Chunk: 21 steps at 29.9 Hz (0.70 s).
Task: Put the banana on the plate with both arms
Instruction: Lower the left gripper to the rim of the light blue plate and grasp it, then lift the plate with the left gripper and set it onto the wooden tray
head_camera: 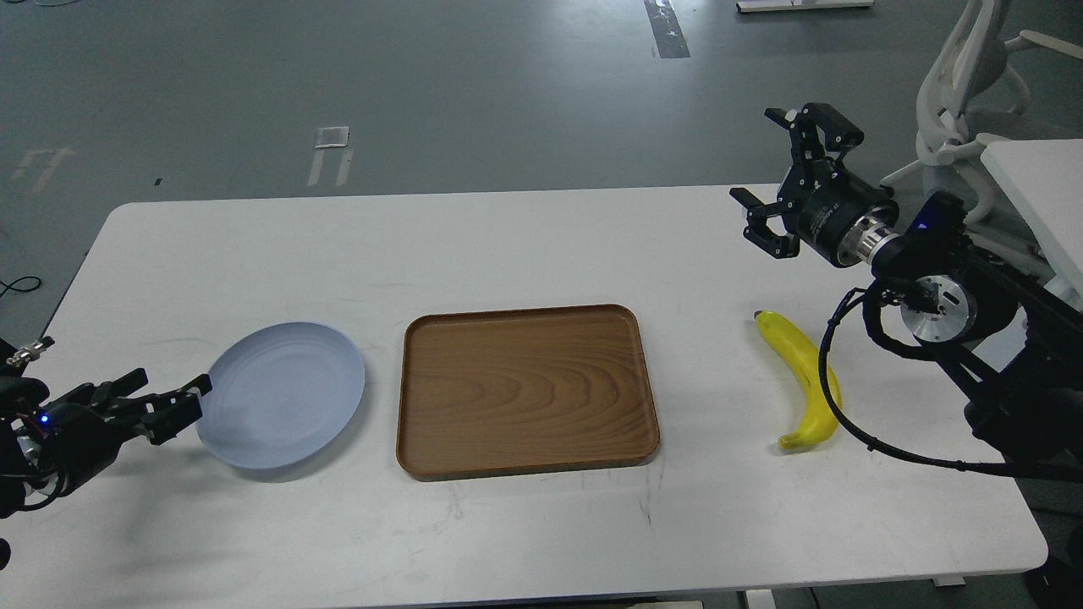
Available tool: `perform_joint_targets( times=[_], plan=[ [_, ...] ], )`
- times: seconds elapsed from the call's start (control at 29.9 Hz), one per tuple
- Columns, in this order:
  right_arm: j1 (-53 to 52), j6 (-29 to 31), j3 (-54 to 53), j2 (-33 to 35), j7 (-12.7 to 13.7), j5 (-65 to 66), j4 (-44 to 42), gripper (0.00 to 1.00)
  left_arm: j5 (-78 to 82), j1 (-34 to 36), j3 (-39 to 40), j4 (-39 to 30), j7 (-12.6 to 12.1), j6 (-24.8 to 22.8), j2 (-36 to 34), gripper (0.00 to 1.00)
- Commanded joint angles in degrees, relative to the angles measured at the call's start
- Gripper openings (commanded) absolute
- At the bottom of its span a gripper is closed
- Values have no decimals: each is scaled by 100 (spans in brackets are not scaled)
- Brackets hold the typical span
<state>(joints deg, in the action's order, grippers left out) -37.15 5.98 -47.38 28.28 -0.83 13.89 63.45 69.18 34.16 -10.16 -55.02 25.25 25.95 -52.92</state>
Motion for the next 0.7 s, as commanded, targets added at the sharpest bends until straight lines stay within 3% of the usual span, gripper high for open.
perform_joint_targets(
  times=[0.0,0.2,0.23,0.27,0.3,0.57,0.6,0.64,0.67],
  plan=[
    [-3,0,0,2,4,8,0,100,-1,-76,5,43,6,-2,115,86],
    [-3,0,0,20,-5,8,0,100,-1,-76,14,131,6,-2,247,80],
    [-3,0,0,37,-5,8,0,100,-1,-76,5,149,6,-2,300,71],
    [6,0,0,55,4,8,0,100,-1,-76,5,175,32,-2,326,54],
    [-3,0,0,55,-5,8,0,100,-1,-76,5,175,76,-2,327,47],
    [-3,0,0,107,-5,8,9,100,-1,-111,-13,640,217,-2,581,43],
    [-3,0,0,116,-5,8,9,100,-1,-111,-13,667,252,-2,599,37],
    [-3,0,0,134,-5,8,9,100,-1,-111,-21,676,275,-2,599,25],
    [-3,0,0,151,-5,8,9,100,8,-111,-21,676,275,-2,599,21]
  ],
)
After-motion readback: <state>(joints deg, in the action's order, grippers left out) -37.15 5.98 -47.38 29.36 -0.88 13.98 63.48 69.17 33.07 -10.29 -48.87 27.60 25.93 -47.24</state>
